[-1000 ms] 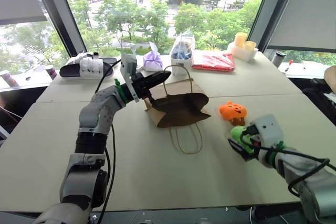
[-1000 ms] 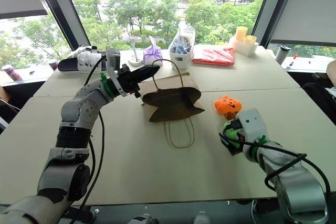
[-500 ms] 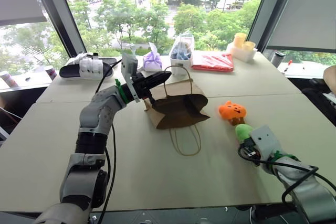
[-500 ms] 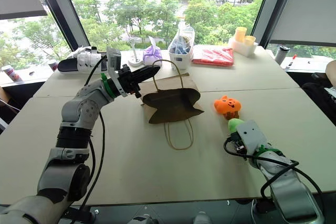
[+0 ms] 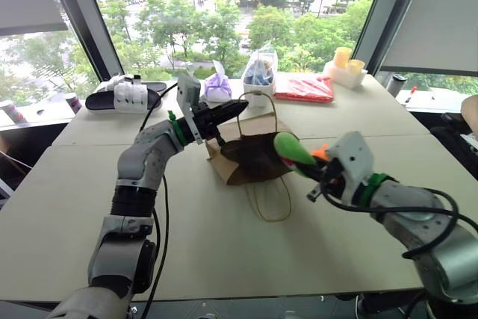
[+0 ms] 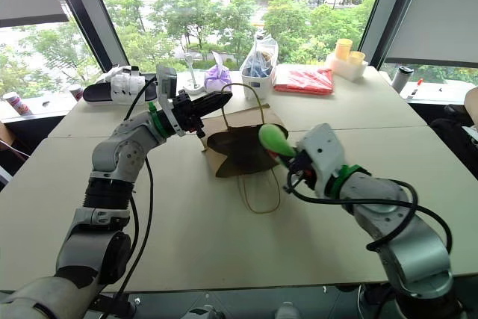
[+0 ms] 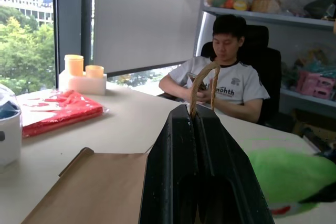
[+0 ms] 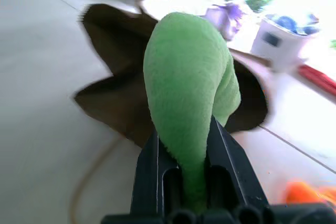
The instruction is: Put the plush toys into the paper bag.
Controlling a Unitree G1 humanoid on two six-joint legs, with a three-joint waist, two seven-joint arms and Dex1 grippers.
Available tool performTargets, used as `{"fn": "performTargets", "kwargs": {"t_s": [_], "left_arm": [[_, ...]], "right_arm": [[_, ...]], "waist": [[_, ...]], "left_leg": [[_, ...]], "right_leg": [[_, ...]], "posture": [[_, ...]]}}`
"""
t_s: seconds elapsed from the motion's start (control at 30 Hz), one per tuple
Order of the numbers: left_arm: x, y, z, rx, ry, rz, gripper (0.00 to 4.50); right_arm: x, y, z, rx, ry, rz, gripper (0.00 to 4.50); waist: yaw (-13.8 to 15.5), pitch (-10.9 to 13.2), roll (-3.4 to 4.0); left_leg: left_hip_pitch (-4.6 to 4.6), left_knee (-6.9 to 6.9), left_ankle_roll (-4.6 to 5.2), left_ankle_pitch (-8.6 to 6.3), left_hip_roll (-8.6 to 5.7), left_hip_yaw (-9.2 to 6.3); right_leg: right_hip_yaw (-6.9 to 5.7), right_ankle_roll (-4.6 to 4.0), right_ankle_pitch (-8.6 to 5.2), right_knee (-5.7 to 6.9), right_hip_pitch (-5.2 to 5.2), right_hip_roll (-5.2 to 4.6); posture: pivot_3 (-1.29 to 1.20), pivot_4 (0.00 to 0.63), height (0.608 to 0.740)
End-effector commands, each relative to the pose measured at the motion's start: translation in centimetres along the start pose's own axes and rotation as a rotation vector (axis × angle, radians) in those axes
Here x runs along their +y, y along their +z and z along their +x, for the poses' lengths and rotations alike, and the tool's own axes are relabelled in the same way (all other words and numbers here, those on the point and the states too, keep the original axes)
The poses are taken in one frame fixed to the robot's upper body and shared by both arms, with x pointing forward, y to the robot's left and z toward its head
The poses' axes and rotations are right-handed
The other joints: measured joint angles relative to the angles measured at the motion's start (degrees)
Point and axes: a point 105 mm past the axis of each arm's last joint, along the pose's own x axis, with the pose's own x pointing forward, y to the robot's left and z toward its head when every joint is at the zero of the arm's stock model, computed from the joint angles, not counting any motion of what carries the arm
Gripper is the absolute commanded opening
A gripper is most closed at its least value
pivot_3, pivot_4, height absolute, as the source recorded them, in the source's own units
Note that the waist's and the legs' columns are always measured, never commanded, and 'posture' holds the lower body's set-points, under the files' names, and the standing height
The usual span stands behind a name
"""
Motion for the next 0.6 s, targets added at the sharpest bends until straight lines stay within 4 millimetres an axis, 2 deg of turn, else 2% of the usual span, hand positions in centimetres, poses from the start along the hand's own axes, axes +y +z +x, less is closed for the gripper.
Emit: {"fn": "performTargets", "kwargs": {"t_s": [0.03,0.13,0.33,0.5,0.6], "left_arm": [[-1.1,1.9,0.8,-0.049,-0.054,0.022,0.00],[-1.7,2.3,0.9,-0.058,-0.080,0.005,0.00],[-3.9,2.3,0.5,-0.036,-0.171,-0.061,0.00],[-3.9,2.2,0.4,-0.035,-0.146,-0.065,0.00],[-3.6,2.2,0.4,-0.046,-0.118,-0.066,0.00]], "right_arm": [[0.5,-0.1,2.1,-0.013,0.029,-0.021,0.08],[0.2,-0.2,4.4,-0.033,0.033,-0.016,0.08],[-0.4,1.2,8.4,-0.097,0.044,-0.037,0.08],[-0.3,1.5,10.6,-0.126,0.058,-0.031,0.08],[-0.2,1.5,11.4,-0.133,0.068,-0.039,1.19]], "waist": [[-0.09,0.00,0.00],[-0.28,0.00,0.00],[-0.63,0.00,0.01],[-0.49,0.00,0.01],[-0.48,0.00,0.01]], "left_leg": [[-0.01,0.00,0.00,0.00,0.00,0.00],[0.00,-0.01,-0.06,0.03,-0.01,0.01],[0.00,-0.06,-0.27,0.15,0.01,0.04],[0.01,-0.05,-0.29,0.17,0.01,0.03],[0.00,-0.04,-0.30,0.17,-0.01,0.03]], "right_leg": [[0.00,0.00,0.00,-0.02,0.00,0.00],[0.01,0.00,0.00,0.01,-0.04,0.01],[0.03,0.00,0.00,0.13,-0.16,0.02],[0.03,-0.01,0.01,0.14,-0.16,0.03],[0.04,-0.01,0.01,0.13,-0.16,0.02]], "posture": [[0.00,0.150,0.740],[0.00,0.150,0.740],[0.00,0.150,0.740],[0.00,0.150,0.740],[0.00,0.150,0.740]]}}
